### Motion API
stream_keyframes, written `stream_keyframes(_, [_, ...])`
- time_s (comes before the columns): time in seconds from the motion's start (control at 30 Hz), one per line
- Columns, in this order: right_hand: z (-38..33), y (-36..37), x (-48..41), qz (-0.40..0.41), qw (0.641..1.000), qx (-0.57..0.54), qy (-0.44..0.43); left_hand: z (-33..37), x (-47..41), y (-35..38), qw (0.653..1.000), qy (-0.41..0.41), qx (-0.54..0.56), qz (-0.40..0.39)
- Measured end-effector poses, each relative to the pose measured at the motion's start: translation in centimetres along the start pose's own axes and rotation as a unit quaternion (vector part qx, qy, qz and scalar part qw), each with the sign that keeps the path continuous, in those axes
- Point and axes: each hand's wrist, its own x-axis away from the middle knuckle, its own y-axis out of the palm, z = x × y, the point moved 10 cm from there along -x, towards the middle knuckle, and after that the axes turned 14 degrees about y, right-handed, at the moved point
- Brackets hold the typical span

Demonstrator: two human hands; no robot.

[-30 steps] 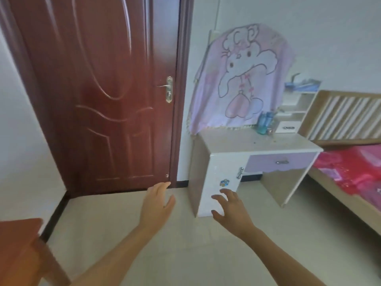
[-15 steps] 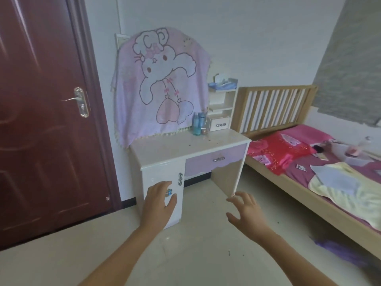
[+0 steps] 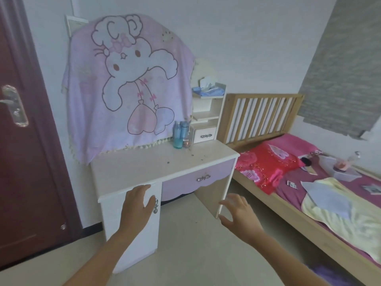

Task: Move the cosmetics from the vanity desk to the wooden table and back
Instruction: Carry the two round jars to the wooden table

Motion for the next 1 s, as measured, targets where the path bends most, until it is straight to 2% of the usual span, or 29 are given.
stream_keyframes(0.13, [3.6,1.4,-5.0,-0.023,0.999,0.016,0.04,-0.9,-5.5,5.4,1.0,-0.002,0.017,-0.023])
stream_keyframes(0.37, [11.2,5.7,-11.1,-0.06,0.993,0.031,0.094,-1.7,-9.6,16.7,0.994,-0.001,0.031,-0.105])
stream_keyframes(0.53, [14.4,7.1,-20.0,-0.033,0.998,0.028,0.042,-1.2,-15.9,23.0,0.993,0.009,0.029,-0.112])
stream_keyframes(0.73, [15.9,8.2,-31.9,-0.041,0.999,0.006,-0.008,-1.6,-24.6,27.6,0.998,-0.007,0.0,-0.059])
stream_keyframes(0.83, [15.6,9.8,-36.5,-0.067,0.997,-0.001,-0.04,-3.5,-26.9,29.2,0.999,-0.042,-0.007,-0.033])
stream_keyframes(1.0, [14.8,15.3,-41.0,-0.12,0.99,-0.021,-0.069,-9.3,-27.9,31.8,0.993,-0.098,-0.04,-0.048])
